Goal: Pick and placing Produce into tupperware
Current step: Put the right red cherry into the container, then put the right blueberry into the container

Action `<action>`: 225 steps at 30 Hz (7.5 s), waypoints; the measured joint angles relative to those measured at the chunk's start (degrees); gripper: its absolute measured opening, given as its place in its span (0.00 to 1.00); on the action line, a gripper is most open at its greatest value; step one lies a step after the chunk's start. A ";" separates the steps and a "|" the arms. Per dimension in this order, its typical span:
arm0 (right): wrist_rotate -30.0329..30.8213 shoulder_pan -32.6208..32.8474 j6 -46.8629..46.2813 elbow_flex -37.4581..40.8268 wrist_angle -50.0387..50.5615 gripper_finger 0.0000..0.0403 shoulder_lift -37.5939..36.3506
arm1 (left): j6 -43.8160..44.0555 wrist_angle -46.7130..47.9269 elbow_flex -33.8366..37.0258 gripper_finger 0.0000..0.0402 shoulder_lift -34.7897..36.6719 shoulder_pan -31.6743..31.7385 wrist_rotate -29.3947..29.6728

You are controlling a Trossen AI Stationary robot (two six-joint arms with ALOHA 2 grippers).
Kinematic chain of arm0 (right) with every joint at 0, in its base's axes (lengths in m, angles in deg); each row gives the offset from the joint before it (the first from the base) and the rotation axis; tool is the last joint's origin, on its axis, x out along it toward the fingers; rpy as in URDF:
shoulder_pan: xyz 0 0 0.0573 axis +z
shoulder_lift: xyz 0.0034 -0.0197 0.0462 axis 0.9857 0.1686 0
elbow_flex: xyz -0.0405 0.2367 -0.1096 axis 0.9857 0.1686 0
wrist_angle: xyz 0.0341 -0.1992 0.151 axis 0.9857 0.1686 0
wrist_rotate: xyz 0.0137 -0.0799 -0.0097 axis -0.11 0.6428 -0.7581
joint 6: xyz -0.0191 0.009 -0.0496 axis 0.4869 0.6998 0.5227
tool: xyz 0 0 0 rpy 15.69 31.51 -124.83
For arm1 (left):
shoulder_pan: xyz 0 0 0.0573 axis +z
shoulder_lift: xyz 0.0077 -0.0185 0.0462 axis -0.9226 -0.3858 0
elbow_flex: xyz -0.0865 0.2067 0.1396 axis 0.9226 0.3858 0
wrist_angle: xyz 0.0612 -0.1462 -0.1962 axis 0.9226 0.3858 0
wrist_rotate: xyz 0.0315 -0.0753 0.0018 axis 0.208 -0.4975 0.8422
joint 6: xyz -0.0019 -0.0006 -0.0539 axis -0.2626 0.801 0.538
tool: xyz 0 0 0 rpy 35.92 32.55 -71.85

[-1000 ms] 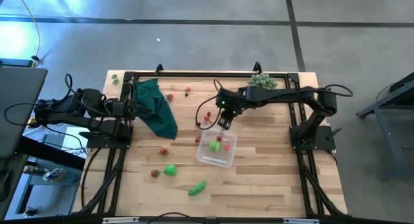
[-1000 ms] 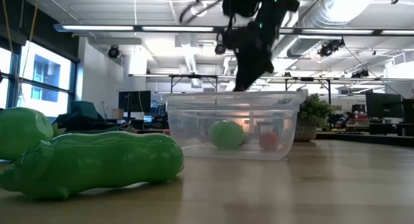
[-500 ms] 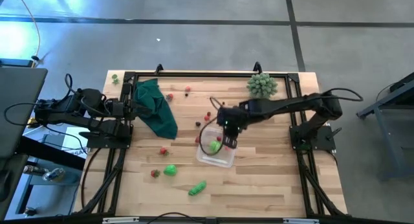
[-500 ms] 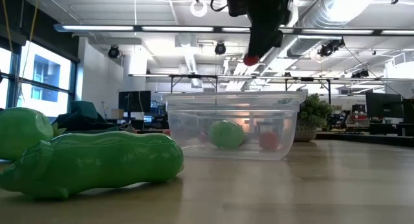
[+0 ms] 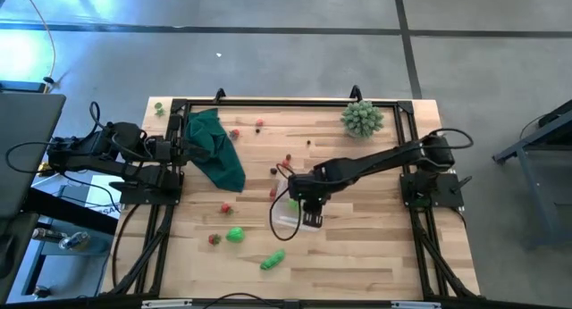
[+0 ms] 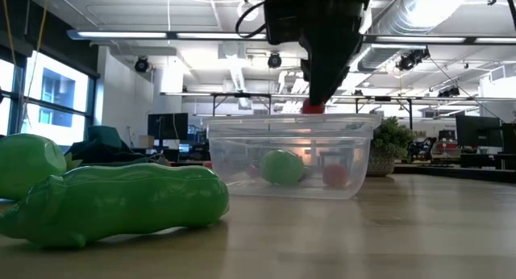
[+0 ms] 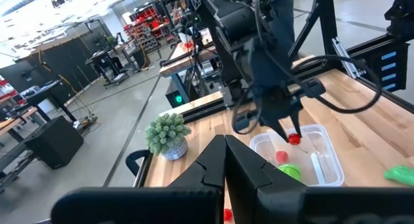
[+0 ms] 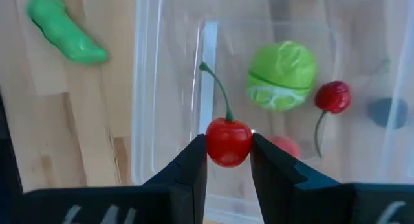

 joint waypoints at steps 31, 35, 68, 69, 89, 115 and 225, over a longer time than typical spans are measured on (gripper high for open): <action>-4.41 6.69 -0.48 0.00 6.54 0.21 1.90 | 0.00 0.00 0.01 0.00 0.00 0.02 0.00; -1.63 4.29 -0.50 0.00 4.52 0.21 1.90 | 0.00 0.00 0.00 0.00 0.00 0.02 0.00; 0.88 -0.53 -1.07 0.00 3.42 0.29 5.13 | 0.00 0.00 0.00 0.00 0.00 0.01 0.00; 0.86 -0.56 -1.48 0.00 3.40 0.29 5.13 | 0.00 0.00 0.00 0.00 0.00 0.00 0.00; 0.28 -0.49 -3.52 0.00 0.95 0.33 5.13 | 0.00 0.00 0.02 0.00 0.00 0.02 0.00; 18.80 -13.15 -0.88 -11.63 8.02 0.51 -5.73 | 0.00 0.00 0.00 0.00 -0.02 0.00 0.00; 10.12 -36.23 21.70 28.63 -45.65 0.41 1.00 | 0.00 0.00 0.00 0.00 -0.02 0.02 0.00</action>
